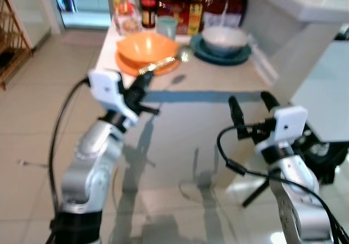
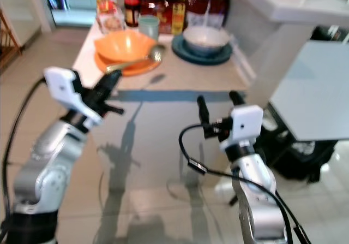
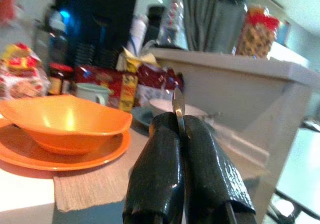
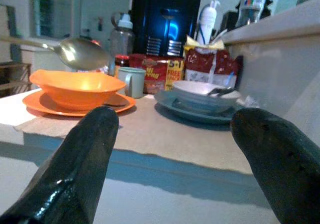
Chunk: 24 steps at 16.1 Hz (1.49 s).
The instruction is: Setting the table
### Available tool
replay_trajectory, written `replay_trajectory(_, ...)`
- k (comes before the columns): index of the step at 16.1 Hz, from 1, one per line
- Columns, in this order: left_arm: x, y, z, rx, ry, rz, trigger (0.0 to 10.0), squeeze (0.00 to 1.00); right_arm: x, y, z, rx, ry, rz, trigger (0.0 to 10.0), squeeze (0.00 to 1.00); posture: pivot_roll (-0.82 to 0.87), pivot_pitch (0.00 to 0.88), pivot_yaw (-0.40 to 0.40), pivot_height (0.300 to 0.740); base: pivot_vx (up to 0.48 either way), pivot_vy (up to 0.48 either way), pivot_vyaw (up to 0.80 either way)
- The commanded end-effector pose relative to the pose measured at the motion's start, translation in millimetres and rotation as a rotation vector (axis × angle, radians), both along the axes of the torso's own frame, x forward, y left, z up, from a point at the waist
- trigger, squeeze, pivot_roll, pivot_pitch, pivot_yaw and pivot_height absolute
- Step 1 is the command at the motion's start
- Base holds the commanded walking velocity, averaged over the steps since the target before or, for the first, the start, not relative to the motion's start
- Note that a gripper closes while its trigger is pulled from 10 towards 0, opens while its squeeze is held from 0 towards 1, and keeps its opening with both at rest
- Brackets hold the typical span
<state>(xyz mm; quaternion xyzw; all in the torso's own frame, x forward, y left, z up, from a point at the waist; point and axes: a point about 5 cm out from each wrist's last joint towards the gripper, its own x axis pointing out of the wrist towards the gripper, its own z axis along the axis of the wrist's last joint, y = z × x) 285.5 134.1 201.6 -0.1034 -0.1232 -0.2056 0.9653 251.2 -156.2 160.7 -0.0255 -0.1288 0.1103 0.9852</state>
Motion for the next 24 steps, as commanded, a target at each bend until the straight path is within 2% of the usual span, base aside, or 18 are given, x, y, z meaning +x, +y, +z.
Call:
replay_trajectory(1, 1.1, -8.6, 3.0, 0.002, -0.012, -0.023, 10.0, 0.0, -0.3, -4.8, 3.0, -0.025, -0.013, -0.016, 10.0, 0.0, 0.03, 0.001, -0.045, 0.74, 0.0, -0.428, 0.0)
replay_trajectory(4, 4.6, -3.6, -2.5, 0.034, 0.005, 0.026, 10.0, 0.0, 0.1, -5.4, 1.3, -0.054, -0.011, -0.031, 10.0, 0.0, 0.03, 0.0, -0.046, 0.74, 0.0, -0.426, 0.46)
replay_trajectory(8, 4.8, -3.4, -5.5, 0.057, 0.011, 0.031, 10.0, 0.0, -0.7, -9.6, -1.7, -0.059, -0.001, -0.057, 10.0, 0.0, 0.03, 0.0, -0.043, 0.74, 0.0, -0.427, 0.8)
replay_trajectory(11, 4.9, -4.4, -5.5, 0.061, 0.007, 0.029, 10.0, 0.0, -1.0, -12.4, -4.3, -0.032, 0.014, -0.078, 10.0, 0.0, 0.02, 0.0, -0.042, 0.74, 0.0, -0.425, 0.0)
replay_trajectory(20, 11.7, -6.9, -10.8, 0.094, 0.024, 0.06, 10.0, 0.0, 2.5, -14.5, -6.6, -0.035, 0.04, -0.103, 10.0, 0.0, 0.02, 0.005, -0.04, 0.74, 0.0, -0.425, 0.0)
replay_trajectory(24, 14.3, -10.6, -11.4, 0.095, 0.02, 0.059, 10.0, 0.0, 4.2, -14.6, -6.3, 0.042, 0.064, -0.109, 10.0, 0.0, 0.02, 0.003, -0.039, 0.74, 0.0, -0.425, 0.0)
